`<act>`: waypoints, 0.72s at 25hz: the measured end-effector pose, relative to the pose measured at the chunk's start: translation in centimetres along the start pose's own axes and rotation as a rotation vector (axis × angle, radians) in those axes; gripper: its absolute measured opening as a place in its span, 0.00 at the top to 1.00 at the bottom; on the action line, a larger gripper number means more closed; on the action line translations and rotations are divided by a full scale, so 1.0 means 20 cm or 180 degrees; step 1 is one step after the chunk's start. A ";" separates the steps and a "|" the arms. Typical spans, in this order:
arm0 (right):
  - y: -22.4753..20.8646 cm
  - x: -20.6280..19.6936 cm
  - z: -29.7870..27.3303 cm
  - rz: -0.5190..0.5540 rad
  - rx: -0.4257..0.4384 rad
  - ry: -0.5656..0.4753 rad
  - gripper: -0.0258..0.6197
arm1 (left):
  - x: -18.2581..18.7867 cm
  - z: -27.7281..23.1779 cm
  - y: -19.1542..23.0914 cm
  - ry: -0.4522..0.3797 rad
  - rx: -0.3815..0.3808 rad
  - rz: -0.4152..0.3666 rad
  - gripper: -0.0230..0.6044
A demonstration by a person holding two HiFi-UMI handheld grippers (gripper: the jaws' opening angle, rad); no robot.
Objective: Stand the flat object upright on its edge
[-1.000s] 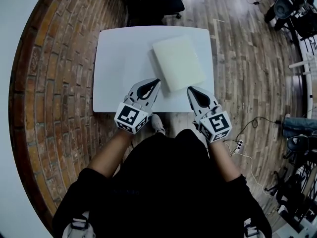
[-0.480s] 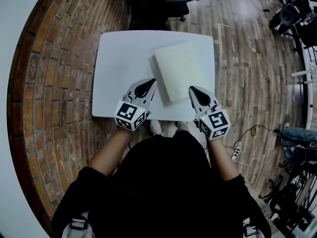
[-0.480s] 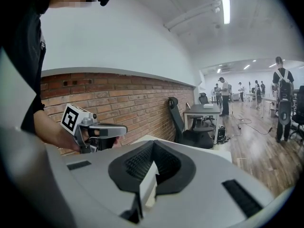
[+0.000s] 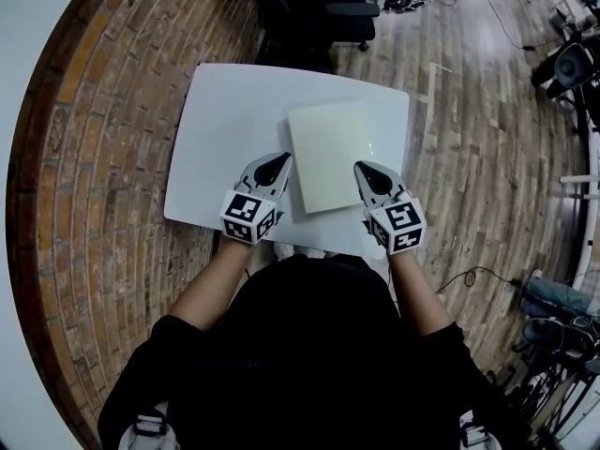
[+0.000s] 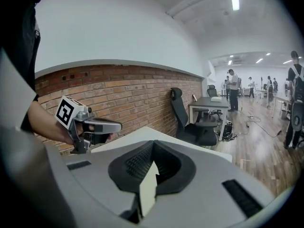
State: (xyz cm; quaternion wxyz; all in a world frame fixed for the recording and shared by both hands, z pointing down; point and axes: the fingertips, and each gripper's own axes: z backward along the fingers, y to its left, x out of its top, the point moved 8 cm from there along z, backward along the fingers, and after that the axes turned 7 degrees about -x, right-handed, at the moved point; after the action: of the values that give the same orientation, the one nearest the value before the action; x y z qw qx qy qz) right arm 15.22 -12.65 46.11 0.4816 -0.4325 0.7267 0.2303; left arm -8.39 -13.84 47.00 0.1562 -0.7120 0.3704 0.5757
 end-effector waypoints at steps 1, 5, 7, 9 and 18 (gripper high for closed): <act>-0.04 -0.01 -0.03 0.0005 0.0004 0.0059 0.95 | -0.01 -0.03 0.01 0.0050 0.0033 0.0016 0.93; -0.15 -0.07 -0.15 -0.0012 0.0010 0.0291 0.95 | -0.09 -0.15 0.05 0.0262 0.0175 0.0127 0.93; -0.19 -0.10 -0.20 0.0036 0.0012 0.0386 0.95 | -0.12 -0.19 0.07 0.0338 0.0255 0.0181 0.93; -0.22 -0.12 -0.24 0.0086 0.0035 0.0482 0.95 | -0.14 -0.23 0.09 0.0383 0.0343 0.0226 0.93; -0.35 -0.24 -0.43 0.0122 0.0052 0.0834 0.95 | -0.25 -0.36 0.18 0.0671 0.0617 0.0462 0.93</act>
State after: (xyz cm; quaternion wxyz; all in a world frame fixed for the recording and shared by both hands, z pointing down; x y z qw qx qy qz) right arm 17.69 -20.80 54.59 0.3816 -0.4409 0.7933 0.1750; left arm -6.24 -19.25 54.53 0.1425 -0.7214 0.4890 0.4691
